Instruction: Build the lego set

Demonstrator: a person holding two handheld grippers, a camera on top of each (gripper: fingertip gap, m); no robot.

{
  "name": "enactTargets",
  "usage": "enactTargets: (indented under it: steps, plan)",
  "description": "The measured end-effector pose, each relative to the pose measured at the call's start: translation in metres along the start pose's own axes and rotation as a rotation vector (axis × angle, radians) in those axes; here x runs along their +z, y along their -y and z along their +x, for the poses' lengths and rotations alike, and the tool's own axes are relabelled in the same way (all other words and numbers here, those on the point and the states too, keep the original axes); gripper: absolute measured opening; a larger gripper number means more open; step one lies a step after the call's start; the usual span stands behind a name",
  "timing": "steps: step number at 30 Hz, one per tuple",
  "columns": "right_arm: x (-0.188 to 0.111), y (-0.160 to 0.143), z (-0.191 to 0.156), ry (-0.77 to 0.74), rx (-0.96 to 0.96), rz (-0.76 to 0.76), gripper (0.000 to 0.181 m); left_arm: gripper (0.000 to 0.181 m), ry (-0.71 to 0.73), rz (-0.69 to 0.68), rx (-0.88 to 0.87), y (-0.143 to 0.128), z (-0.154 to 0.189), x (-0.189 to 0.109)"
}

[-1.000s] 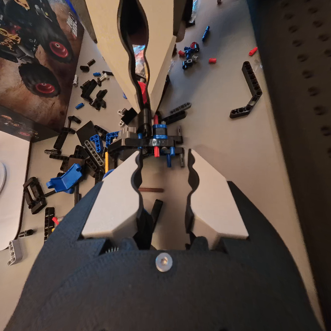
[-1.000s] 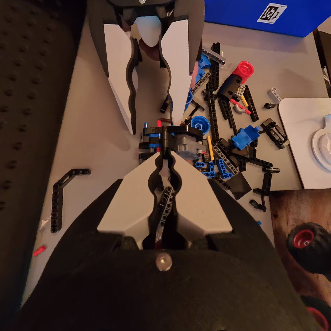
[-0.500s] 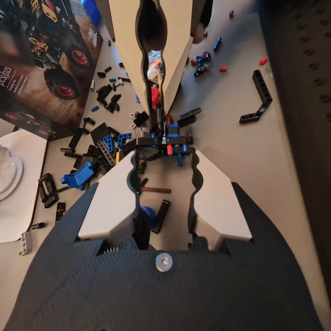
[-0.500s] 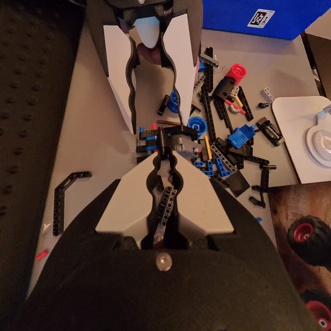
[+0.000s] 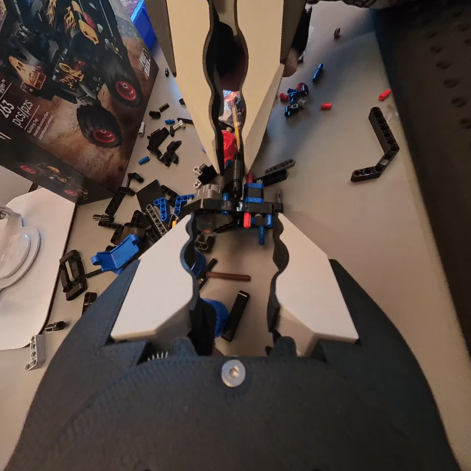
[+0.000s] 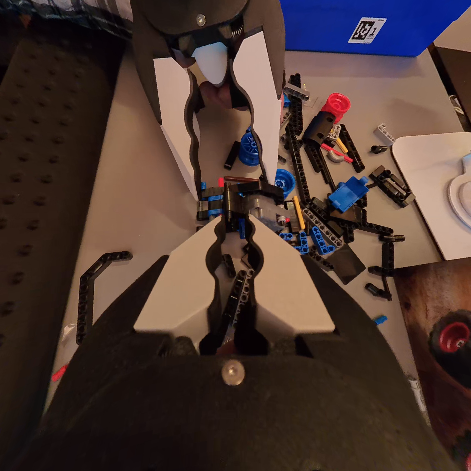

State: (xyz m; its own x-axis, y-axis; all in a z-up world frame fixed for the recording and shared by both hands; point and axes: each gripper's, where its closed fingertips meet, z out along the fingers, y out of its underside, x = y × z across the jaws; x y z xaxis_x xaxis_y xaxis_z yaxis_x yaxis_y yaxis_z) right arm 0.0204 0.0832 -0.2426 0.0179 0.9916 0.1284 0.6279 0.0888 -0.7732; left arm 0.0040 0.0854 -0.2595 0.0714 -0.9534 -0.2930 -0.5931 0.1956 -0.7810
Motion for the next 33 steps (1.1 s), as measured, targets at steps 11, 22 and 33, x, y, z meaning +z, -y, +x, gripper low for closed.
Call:
enactTargets:
  steps: [11, 22, 33]
  plan:
    - [0.0001, 0.002, -0.0009, 0.009, -0.004, 0.007, 0.01, 0.057, 0.027, 0.032, 0.018, -0.0001, 0.0, 0.0027]
    - [-0.001, 0.003, -0.0014, -0.025, -0.055, -0.011, 0.011, 0.055, 0.02, 0.022, 0.009, 0.0009, 0.0008, 0.0058]
    - [-0.0011, 0.0018, 0.0034, -0.062, -0.16, -0.066, 0.011, 0.056, -0.003, 0.017, -0.009, 0.0015, -0.0033, 0.0079]
